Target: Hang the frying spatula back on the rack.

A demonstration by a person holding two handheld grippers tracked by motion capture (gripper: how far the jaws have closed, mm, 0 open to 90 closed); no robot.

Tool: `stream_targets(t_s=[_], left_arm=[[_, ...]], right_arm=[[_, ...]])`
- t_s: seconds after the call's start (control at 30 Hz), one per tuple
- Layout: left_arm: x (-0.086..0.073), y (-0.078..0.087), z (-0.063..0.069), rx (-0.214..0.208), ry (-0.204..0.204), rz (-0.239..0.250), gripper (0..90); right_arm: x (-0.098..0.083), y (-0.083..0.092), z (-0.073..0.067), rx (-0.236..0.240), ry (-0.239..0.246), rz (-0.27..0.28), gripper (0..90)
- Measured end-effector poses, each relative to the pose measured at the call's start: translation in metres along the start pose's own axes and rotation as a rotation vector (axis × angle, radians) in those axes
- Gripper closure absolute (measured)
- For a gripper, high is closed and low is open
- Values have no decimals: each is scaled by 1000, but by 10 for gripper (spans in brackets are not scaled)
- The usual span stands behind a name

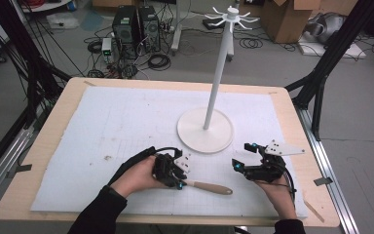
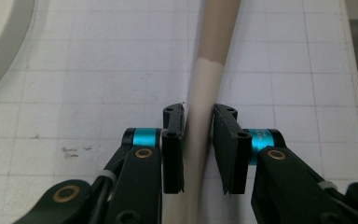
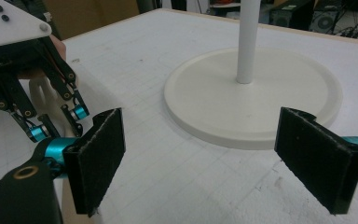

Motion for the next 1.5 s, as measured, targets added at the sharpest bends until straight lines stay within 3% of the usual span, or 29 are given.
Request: stream_targets(t_s=[0.13, 0.2, 0.27, 0.37, 0.53, 0.6, 0.67, 0.8, 0.87, 1.07, 1.3, 1.33, 1.37, 1.5], left_arm=[[1, 0, 1, 6, -9, -14, 746], [1, 0, 0, -1, 16, -13, 756], [1, 0, -2, -3, 72, -16, 775], [-1, 1, -3, -6, 113, 20, 776], [-3, 3, -5, 10, 135, 42, 776], [0, 10, -7, 22, 168, 88, 776], [1, 14, -9, 30, 175, 102, 776], [5, 32, -15, 67, 232, 196, 776], [5, 44, -20, 113, 246, 248, 776], [2, 55, -26, 174, 297, 309, 776], [1, 71, -32, 233, 334, 394, 776], [4, 77, -33, 255, 342, 435, 776], [4, 77, -33, 255, 342, 435, 776], [9, 91, -37, 284, 381, 524, 776]], right_arm=[[1, 1, 0, 2, -1, 7, 150], [1, 2, 0, 1, -1, 8, 150], [1, 4, 0, -5, -6, 18, 153], [2, 8, 3, -10, -11, 36, 153], [2, 9, 4, -19, -11, 44, 155], [3, 10, 5, -24, -6, 50, 156], [3, 11, 4, -28, -8, 52, 157], [6, 13, 4, -39, 5, 74, 160], [10, 16, 3, -40, 5, 109, 165], [14, 18, 0, -52, 5, 137, 166], [25, 9, -15, -21, 35, 142, 166], [29, 5, -21, -10, 36, 144, 166], [29, 5, -21, -10, 36, 144, 166], [40, 0, -33, 7, 35, 166, 176]])
Point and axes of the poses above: each handheld gripper's, and its own axes: y roughly backward along the jaws, x roughly out of its top, z roughly to its right, the point moved 7 cm from there along -y, roughly forward along the jaws, and after that the axes turned 13 degrees about x, right-handed, at the moved point
